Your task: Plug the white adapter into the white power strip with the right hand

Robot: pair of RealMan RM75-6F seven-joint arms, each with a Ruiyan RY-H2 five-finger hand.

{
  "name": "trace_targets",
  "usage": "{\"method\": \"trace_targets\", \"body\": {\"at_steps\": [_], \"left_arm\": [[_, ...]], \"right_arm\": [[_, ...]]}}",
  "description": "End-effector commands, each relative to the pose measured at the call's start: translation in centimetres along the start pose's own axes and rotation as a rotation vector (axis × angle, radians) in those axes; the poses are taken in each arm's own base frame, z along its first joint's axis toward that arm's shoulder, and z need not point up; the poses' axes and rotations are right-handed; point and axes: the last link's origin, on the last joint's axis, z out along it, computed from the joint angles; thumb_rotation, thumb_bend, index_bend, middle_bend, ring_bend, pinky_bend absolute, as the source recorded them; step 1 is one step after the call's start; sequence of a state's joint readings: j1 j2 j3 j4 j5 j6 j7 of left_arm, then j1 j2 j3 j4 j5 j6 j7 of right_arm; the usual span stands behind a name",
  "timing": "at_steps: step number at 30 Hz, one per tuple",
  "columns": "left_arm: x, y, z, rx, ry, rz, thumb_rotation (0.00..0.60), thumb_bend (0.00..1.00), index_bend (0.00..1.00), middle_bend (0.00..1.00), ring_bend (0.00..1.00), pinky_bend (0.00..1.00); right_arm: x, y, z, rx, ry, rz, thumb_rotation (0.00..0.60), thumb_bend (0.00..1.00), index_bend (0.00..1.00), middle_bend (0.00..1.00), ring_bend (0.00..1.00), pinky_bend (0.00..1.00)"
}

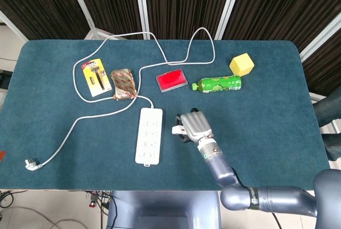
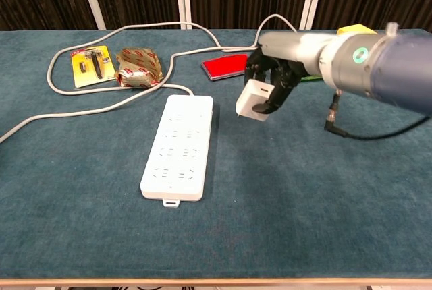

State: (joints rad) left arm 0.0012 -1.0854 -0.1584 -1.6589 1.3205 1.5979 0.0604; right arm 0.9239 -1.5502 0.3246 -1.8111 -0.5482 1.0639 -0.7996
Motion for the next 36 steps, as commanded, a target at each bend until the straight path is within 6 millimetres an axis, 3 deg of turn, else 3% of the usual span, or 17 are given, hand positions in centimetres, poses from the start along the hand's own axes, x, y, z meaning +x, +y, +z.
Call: {"method": "trace_targets", "body": {"at_steps": [1, 15, 36], "left_arm": [[0.0, 0.0, 0.0, 0.001, 0.001, 0.002, 0.6, 0.1, 0.2, 0.0, 0.0, 0.0], [-0.1, 0.1, 0.0, -0.001, -0.002, 0.003, 0.6, 0.1, 0.2, 0.0, 0.0, 0.0], [-0.6, 0.5, 0.1, -0.016, -0.016, 0.021, 0.6, 0.1, 0.2, 0.0, 0.0, 0.0]], "right_arm": [[1.3, -1.4, 0.7, 0.016, -0.023, -0.083, 0.6, 0.6, 0.66, 0.58, 0.49, 0.22], [1.4, -6.4, 4.2, -0.018, -0.079, -0.073, 0.6, 0.6, 0.7, 0.61, 0.49, 0.22], [1.2, -7.3, 7.0, -0.109, -0.126, -0.061, 0.6, 0.6, 0.7, 0.61, 0.49, 0.22]]}}
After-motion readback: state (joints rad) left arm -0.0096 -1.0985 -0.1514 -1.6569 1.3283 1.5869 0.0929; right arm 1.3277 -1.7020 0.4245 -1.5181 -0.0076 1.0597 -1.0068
